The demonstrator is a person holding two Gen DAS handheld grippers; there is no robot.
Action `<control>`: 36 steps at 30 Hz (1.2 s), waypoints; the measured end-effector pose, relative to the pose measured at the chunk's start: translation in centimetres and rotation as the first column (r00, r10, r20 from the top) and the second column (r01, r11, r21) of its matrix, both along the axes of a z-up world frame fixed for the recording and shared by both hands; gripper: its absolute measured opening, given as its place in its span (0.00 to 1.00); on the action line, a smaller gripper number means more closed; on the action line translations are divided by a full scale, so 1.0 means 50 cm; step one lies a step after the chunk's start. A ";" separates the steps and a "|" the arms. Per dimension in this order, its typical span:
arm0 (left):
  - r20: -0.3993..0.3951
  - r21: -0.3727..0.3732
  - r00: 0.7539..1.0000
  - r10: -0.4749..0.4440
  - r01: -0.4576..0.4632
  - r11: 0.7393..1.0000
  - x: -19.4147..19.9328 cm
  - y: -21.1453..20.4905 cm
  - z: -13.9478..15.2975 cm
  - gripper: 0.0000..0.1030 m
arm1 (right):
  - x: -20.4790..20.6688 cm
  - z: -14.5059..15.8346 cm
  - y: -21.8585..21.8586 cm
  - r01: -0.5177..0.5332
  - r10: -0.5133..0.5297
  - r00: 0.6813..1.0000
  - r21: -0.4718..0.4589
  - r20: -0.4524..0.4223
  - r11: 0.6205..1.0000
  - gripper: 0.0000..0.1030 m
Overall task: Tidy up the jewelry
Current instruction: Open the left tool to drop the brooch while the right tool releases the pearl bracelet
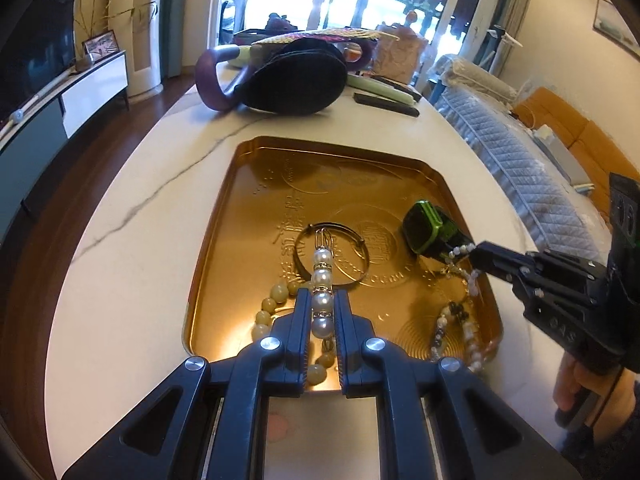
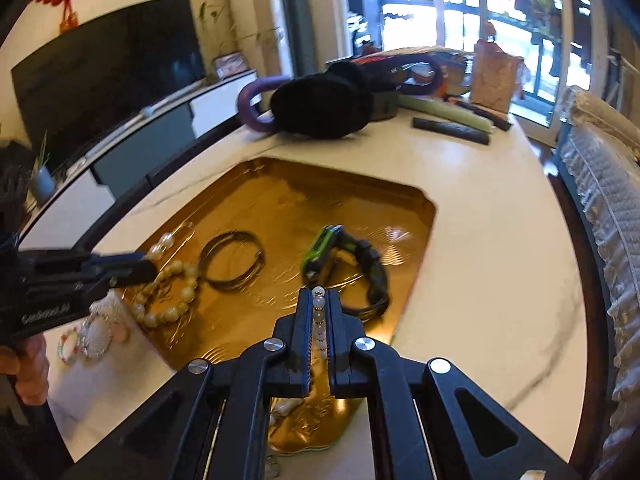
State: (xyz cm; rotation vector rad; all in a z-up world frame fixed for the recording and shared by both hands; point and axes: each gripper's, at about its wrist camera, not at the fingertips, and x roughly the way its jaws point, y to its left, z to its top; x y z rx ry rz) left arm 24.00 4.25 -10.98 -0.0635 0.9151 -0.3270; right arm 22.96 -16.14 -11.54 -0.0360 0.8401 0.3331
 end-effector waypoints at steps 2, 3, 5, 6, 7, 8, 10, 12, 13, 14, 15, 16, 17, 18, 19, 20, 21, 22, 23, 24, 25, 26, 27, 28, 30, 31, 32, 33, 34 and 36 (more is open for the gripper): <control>0.007 0.027 1.000 0.011 -0.012 1.000 0.002 -0.002 -0.007 0.11 | 0.004 -0.010 -0.003 0.018 -0.017 1.000 0.012 -0.020 1.000 0.23; 0.011 0.042 1.000 0.021 -0.021 0.999 0.004 -0.001 -0.009 0.12 | 0.006 -0.014 -0.007 0.026 -0.025 0.999 0.031 -0.038 0.999 0.36; 0.009 0.065 0.999 0.038 -0.039 0.997 0.007 0.001 -0.015 0.15 | 0.002 -0.011 -0.018 0.031 -0.028 0.999 0.079 -0.040 0.996 0.76; 0.002 0.071 0.999 0.049 -0.049 0.996 0.009 0.003 -0.018 0.18 | -0.005 -0.005 -0.023 0.039 -0.037 0.999 0.096 -0.025 0.995 0.77; -0.007 0.073 0.998 0.056 -0.055 0.996 0.010 0.007 -0.019 0.28 | -0.009 -0.002 -0.023 0.040 -0.038 0.999 0.094 -0.021 0.995 0.78; -0.010 0.070 0.998 0.065 -0.064 0.996 0.010 0.011 -0.020 0.46 | -0.014 0.002 -0.021 0.034 -0.033 0.999 0.086 -0.019 0.996 0.79; 0.009 0.051 0.996 0.090 -0.091 0.995 0.002 0.023 -0.011 0.68 | -0.022 0.004 -0.017 0.029 -0.028 1.000 0.075 -0.010 0.997 0.80; 0.040 0.028 0.993 0.107 -0.108 0.994 -0.009 0.035 0.005 0.70 | -0.038 0.009 -0.015 0.037 -0.038 0.999 0.061 0.011 0.997 0.81; 0.051 0.020 0.993 0.110 -0.111 0.994 -0.016 0.040 0.013 0.72 | -0.042 0.012 -0.016 0.042 -0.044 0.999 0.059 0.022 0.997 0.86; 0.059 0.017 0.992 0.112 -0.114 0.993 -0.021 0.044 0.017 0.75 | -0.050 0.017 -0.016 0.052 -0.054 0.998 0.053 0.033 0.997 0.93; 0.073 0.016 0.991 0.116 -0.118 0.993 -0.032 0.049 0.025 0.76 | -0.056 0.022 -0.016 0.053 -0.055 0.998 0.049 0.041 0.997 0.93; 0.087 0.020 0.989 0.116 -0.118 0.993 -0.043 0.053 0.030 0.77 | -0.063 0.026 -0.015 0.050 -0.052 0.997 0.044 0.049 0.998 0.93; 0.098 0.025 0.989 0.114 -0.117 0.993 -0.053 0.057 0.034 0.78 | -0.066 0.031 -0.014 0.048 -0.050 0.997 0.039 0.054 0.998 0.94; 0.109 0.030 0.988 0.112 -0.116 0.993 -0.064 0.062 0.037 0.78 | -0.077 0.037 -0.011 0.039 -0.041 0.997 0.027 0.070 0.999 0.95; 0.117 0.034 0.987 0.112 -0.117 0.993 -0.075 0.066 0.039 0.78 | -0.087 0.043 -0.011 0.030 -0.032 0.996 0.025 0.087 0.999 0.95; 0.120 0.037 0.986 0.115 -0.120 0.992 -0.084 0.070 0.041 0.78 | -0.096 0.048 -0.011 0.028 -0.030 0.995 0.024 0.096 0.999 0.96; 0.119 0.037 0.986 0.116 -0.121 0.992 -0.093 0.076 0.042 0.78 | -0.104 0.051 -0.011 0.032 -0.034 0.994 0.022 0.099 0.999 0.96; 0.115 0.036 0.987 0.116 -0.121 0.992 -0.103 0.081 0.042 0.78 | -0.114 0.054 -0.014 0.044 -0.047 0.994 0.026 0.103 0.999 0.96; 0.114 0.032 0.986 0.118 -0.122 0.992 -0.114 0.088 0.043 0.78 | -0.120 0.056 -0.017 0.054 -0.057 0.994 0.035 0.096 0.998 0.96; 0.112 0.029 0.986 0.120 -0.124 0.992 -0.125 0.096 0.043 0.78 | -0.126 0.057 -0.022 0.056 -0.061 0.995 0.054 0.082 0.997 0.96; 0.109 0.029 0.987 0.121 -0.125 0.992 -0.135 0.102 0.042 0.78 | -0.134 0.057 -0.025 0.056 -0.061 0.996 0.080 0.070 0.995 0.96; 0.106 0.030 0.987 0.122 -0.126 0.992 -0.144 0.108 0.042 0.78 | -0.141 0.056 -0.031 0.063 -0.069 0.996 0.098 0.059 0.993 0.96; 0.104 0.033 0.987 0.124 -0.128 0.991 -0.154 0.115 0.040 0.78 | -0.148 0.055 -0.036 0.075 -0.081 0.996 0.110 0.048 0.991 0.96; 0.101 0.034 0.987 0.124 -0.128 0.991 -0.164 0.121 0.038 0.78 | -0.155 0.053 -0.040 0.078 -0.083 0.996 0.125 0.036 0.989 0.96; 0.083 0.033 0.989 0.120 -0.123 0.992 -0.184 0.133 0.030 0.78 | -0.168 0.047 -0.047 0.087 -0.090 0.996 0.145 0.014 0.986 0.96; 0.073 0.030 0.990 0.117 -0.119 0.992 -0.193 0.138 0.025 0.78 | -0.175 0.047 -0.048 0.105 -0.107 0.994 0.141 0.013 0.984 0.96; 0.062 0.031 0.992 0.113 -0.115 0.993 -0.199 0.141 0.020 0.78 | -0.185 0.044 -0.053 0.139 -0.143 0.990 0.131 0.016 0.981 0.96; 0.055 0.034 0.993 0.103 -0.105 0.994 -0.207 0.143 0.015 0.78 | -0.192 0.041 -0.055 0.149 -0.153 0.988 0.134 0.015 0.980 0.96; 0.052 0.039 0.995 0.090 -0.092 0.995 -0.215 0.143 0.010 0.78 | -0.196 0.039 -0.057 0.150 -0.152 0.988 0.137 0.011 0.979 0.95; 0.068 0.073 0.995 0.074 -0.079 0.994 -0.232 0.141 0.003 0.74 | -0.204 0.027 -0.054 0.142 -0.141 0.990 0.135 -0.014 0.981 0.86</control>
